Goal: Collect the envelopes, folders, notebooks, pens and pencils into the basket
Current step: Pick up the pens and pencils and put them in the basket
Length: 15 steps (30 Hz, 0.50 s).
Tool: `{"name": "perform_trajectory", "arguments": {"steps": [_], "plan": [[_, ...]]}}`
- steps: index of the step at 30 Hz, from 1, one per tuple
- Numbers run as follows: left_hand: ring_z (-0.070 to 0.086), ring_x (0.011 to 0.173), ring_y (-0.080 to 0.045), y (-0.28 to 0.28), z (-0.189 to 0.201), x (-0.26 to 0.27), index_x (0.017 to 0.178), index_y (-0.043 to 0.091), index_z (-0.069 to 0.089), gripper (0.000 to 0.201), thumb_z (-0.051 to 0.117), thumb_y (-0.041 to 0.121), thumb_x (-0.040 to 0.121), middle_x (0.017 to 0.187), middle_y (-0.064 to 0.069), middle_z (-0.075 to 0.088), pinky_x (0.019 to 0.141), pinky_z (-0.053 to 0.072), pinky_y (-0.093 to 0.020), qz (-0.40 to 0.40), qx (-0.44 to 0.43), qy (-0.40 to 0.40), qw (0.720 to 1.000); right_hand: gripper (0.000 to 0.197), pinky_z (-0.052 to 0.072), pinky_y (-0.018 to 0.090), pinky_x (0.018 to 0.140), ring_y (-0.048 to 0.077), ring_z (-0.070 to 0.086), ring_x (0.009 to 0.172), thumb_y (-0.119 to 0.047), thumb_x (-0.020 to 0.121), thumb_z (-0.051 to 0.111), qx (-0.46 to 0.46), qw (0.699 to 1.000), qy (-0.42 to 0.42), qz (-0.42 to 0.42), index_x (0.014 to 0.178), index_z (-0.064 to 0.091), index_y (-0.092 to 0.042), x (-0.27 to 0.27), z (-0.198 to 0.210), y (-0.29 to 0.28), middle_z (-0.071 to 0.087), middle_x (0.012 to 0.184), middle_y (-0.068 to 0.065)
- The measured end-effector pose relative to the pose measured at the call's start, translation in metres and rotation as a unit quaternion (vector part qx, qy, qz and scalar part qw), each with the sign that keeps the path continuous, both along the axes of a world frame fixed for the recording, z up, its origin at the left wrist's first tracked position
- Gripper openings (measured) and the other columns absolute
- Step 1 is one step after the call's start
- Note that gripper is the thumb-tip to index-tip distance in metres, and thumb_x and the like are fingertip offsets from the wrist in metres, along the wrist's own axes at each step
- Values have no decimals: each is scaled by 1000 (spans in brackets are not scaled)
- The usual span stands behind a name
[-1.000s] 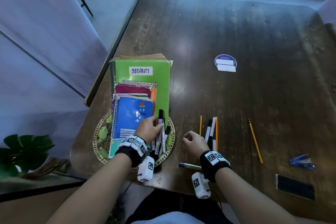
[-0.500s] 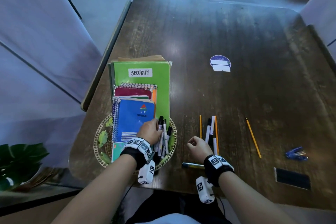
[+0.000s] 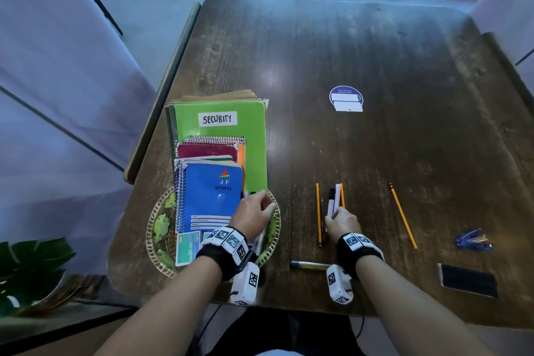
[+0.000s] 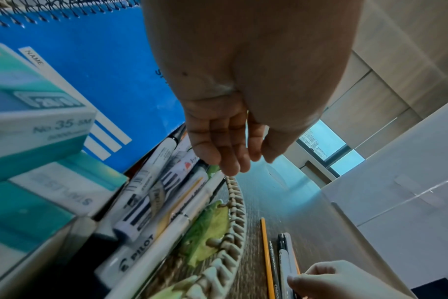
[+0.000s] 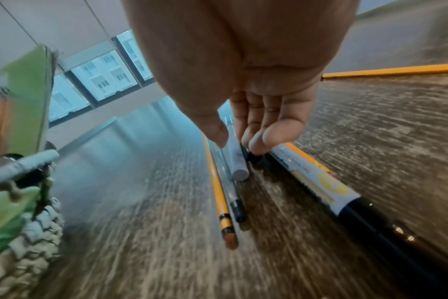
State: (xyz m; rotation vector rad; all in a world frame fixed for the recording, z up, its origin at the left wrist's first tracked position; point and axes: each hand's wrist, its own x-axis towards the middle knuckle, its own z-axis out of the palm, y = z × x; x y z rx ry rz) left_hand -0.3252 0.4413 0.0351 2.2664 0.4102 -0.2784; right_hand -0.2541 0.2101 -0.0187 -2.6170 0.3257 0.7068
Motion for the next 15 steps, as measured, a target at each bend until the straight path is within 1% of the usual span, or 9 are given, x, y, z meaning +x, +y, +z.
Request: {"name": "perform_trajectory", "arguments": {"steps": [1,3,5,6,8,11,13,15], "plan": [[61,83,-21,-1,0,-2,90,12,61,21,59,32,96,85,-4,64,76,53,-38,-1,-4,-2,1000,26,52,34,69,28,65,84,-34,96,51,-14,1000,2,2,104,62,-12,3,-3,-1,66,97,10],[61,82,-18,-1,-1,-6,90,14,62,19,59,32,96,84,-1,64,76,54,-37,-1,-7,-7,1000,34,52,34,65,28,64,79,-38,99,46,-30,1000,9,4,105,64,-10,7,-6,-1,65,93,10],[61,80,-16,0,-2,-9,89,16,62,19,58,32,96,83,-1,64,73,54,-35,4,-8,-10,1000,33,49,31,58,26,62,73,-35,98,50,-44,999,21,9,105,65,-7,10,-7,1,63,88,9],[61,79,-15,2,-3,-10,88,16,61,18,58,33,96,83,0,64,72,53,-34,8,-10,-10,1000,31,48,30,57,26,62,72,-33,97,52,-49,998,29,14,106,65,-6,11,-7,3,62,87,8],[61,79,-14,4,-5,-11,88,18,62,17,58,32,96,82,1,64,71,51,-31,11,-14,-10,1000,26,48,30,58,26,62,74,-28,96,54,-59,997,41,28,106,63,-6,12,-7,7,61,87,8],[61,79,-14,6,-7,-10,87,19,62,16,57,32,96,82,2,64,72,52,-33,13,-18,-10,1000,22,46,30,58,26,60,75,-25,96,53,-72,996,42,45,104,62,-6,12,-3,11,59,87,7],[60,79,-13,6,-6,-8,87,20,62,17,57,32,97,82,3,64,72,52,-33,13,-21,-10,1000,22,48,30,59,26,62,77,-23,95,54,-60,997,39,35,104,63,-5,12,-2,11,61,89,9],[60,79,-14,7,-7,-6,86,20,62,17,57,32,97,83,2,64,72,52,-33,14,-25,-12,1000,23,51,31,60,26,64,77,-23,93,56,-31,999,33,15,103,64,-4,13,0,11,65,91,11]]}}
